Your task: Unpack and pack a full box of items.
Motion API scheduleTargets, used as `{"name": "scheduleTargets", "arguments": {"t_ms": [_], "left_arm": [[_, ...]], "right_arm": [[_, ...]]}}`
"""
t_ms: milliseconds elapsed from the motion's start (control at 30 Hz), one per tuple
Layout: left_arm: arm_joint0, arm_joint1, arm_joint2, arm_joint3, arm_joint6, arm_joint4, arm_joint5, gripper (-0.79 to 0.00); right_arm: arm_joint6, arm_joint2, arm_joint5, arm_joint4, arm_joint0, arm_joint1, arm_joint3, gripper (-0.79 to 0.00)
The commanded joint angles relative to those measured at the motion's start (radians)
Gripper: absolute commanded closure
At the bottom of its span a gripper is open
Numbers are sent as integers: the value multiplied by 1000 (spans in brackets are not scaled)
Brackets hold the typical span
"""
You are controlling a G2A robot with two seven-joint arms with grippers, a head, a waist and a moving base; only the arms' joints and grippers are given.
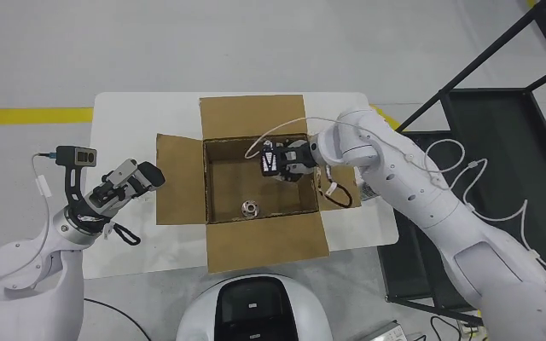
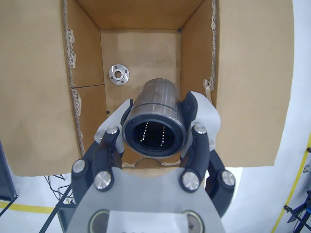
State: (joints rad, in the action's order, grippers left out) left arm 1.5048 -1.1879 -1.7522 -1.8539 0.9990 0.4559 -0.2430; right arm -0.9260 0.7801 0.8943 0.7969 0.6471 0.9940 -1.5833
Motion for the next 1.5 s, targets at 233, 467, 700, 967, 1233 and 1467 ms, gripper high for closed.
{"name": "scheduleTargets", "arguments": {"t_ms": [233,467,700,967,1233,1467], "left_arm": [[0,0,0,0,0,0,0,-785],[0,0,0,0,0,0,0,-785],[0,0,0,0,0,0,0,-785],[0,0,0,0,0,0,0,-785],[0,0,0,0,0,0,0,-785],[0,0,0,0,0,0,0,-785]], "right_arm": [[-156,61,-155,-276,131,-226,-357,0],[-224,156,-224,-392,214,-362,-470,0],[-224,156,-224,-392,214,-362,-470,0],[-224,156,-224,-392,214,-362,-470,0],[-238,211,-238,-354,274,-401,-516,0],[-244,388,-244,-400,478,-508,-533,0]]}}
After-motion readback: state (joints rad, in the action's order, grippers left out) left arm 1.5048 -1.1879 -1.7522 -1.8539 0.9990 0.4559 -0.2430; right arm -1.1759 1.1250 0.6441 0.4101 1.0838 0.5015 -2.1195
